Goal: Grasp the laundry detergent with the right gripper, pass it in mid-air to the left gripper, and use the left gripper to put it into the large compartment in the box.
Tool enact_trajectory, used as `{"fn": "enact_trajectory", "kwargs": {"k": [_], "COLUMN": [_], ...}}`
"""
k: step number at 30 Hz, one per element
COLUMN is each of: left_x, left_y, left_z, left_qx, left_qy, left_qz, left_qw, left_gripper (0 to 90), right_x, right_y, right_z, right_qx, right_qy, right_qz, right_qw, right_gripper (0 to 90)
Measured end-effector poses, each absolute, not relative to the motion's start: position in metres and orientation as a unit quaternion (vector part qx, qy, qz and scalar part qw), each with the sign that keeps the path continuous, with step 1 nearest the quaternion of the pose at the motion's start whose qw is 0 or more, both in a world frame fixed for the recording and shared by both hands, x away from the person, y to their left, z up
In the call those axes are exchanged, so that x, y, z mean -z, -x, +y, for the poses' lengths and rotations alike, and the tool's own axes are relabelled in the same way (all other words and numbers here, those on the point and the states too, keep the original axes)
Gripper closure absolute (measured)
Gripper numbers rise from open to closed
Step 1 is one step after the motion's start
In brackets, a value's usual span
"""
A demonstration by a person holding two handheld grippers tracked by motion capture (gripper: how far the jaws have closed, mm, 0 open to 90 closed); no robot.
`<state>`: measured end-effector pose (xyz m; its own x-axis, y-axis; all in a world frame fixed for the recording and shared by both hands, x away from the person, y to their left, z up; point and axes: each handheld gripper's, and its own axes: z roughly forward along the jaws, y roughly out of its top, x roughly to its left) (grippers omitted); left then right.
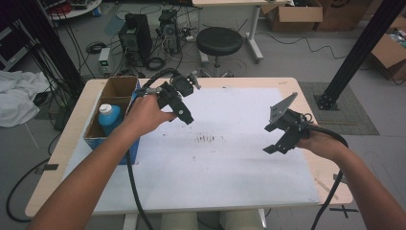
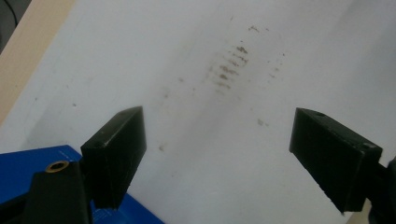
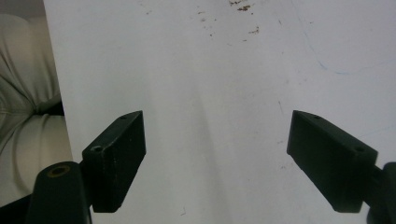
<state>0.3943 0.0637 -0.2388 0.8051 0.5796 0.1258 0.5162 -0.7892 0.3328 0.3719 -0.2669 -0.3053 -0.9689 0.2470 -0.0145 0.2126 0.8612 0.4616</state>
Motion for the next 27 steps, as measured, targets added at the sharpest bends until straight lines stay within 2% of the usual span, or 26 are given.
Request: {"fn": "enact_trajectory", "kwargs": {"k": [27], "left_x": [0.2450], "left_y": [-0.3957], "left_z": [0.0690], "left_qx": [-0.102], "left_qy": [-0.944], "left_qz": [0.284], "left_qw": [0.137], "left_gripper": [19.9], "right_x": [0.3065], "right_y": [-0.3736], "right_z": [-0.2640], "right_qx": [-0.233], "right_qy": [-0.118], "right_qz": [0.965], "right_qw": [0.033], "right_gripper": [19.3]}}
